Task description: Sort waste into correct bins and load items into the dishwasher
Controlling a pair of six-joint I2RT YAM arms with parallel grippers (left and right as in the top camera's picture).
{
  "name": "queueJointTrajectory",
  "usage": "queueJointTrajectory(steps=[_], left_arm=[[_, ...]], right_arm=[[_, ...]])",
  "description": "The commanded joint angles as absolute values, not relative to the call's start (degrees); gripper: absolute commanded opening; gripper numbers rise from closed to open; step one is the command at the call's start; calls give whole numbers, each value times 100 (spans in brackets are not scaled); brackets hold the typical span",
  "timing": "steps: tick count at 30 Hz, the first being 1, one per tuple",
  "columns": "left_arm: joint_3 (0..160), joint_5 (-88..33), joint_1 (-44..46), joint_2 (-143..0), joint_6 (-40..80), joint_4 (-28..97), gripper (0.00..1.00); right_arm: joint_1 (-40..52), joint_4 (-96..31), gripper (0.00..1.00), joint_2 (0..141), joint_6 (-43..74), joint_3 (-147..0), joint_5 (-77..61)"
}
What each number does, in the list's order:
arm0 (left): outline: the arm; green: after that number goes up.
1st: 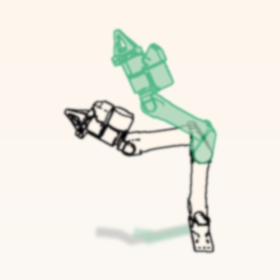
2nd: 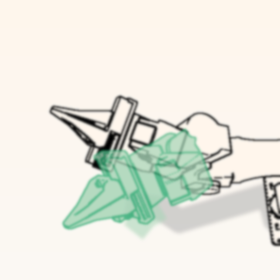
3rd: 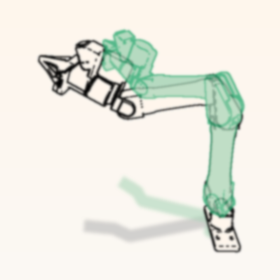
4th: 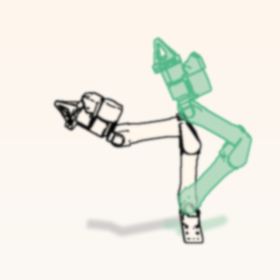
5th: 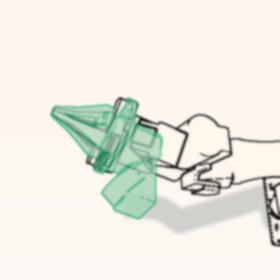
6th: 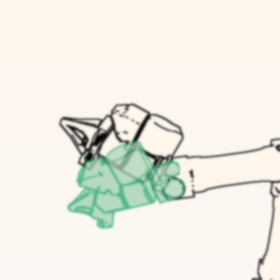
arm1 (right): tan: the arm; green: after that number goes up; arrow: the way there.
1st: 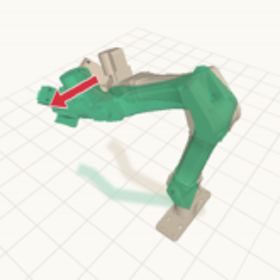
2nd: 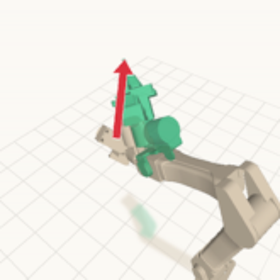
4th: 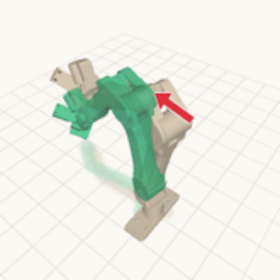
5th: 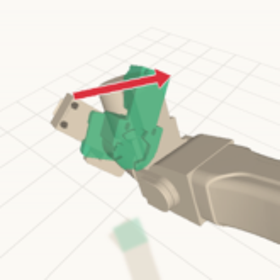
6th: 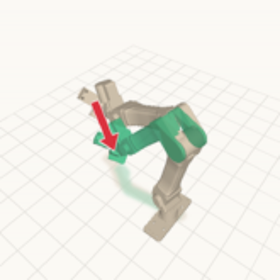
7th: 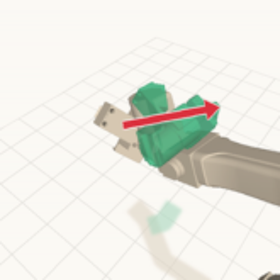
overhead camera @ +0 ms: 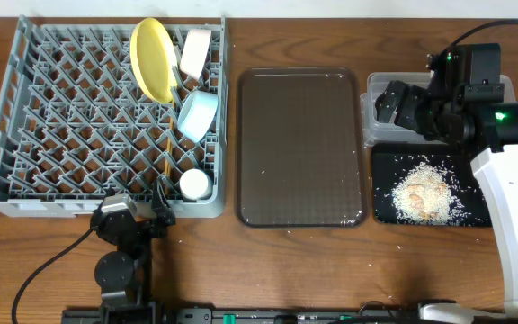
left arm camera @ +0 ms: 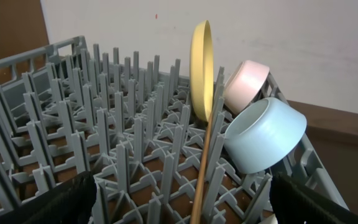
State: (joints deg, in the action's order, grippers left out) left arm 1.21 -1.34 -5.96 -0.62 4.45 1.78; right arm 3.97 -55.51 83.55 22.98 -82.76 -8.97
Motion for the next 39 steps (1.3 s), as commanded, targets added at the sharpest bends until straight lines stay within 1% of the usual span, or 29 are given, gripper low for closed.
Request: queueJointTrajectory(steps=[1, 28, 33, 35, 39], left_arm=[[23, -80, -626, -8, 410, 401, 89], [23, -80, -626, -30, 410, 401, 89], [23, -80, -626, -30, 410, 401, 89], [23, -80, -626, -30, 410, 401, 89], [23, -80, -626, -30, 410, 401, 89]], right_arm=[[414, -5555, 99, 8359, 2263, -8302, -882], [414, -5572, 99, 8359, 2261, -8302, -880], [414, -5570, 99, 8359, 2250, -8289, -620], [421, -5476, 99, 8270, 2005, -8200, -537], [467, -4711, 99, 7684, 1094, -7603, -539]])
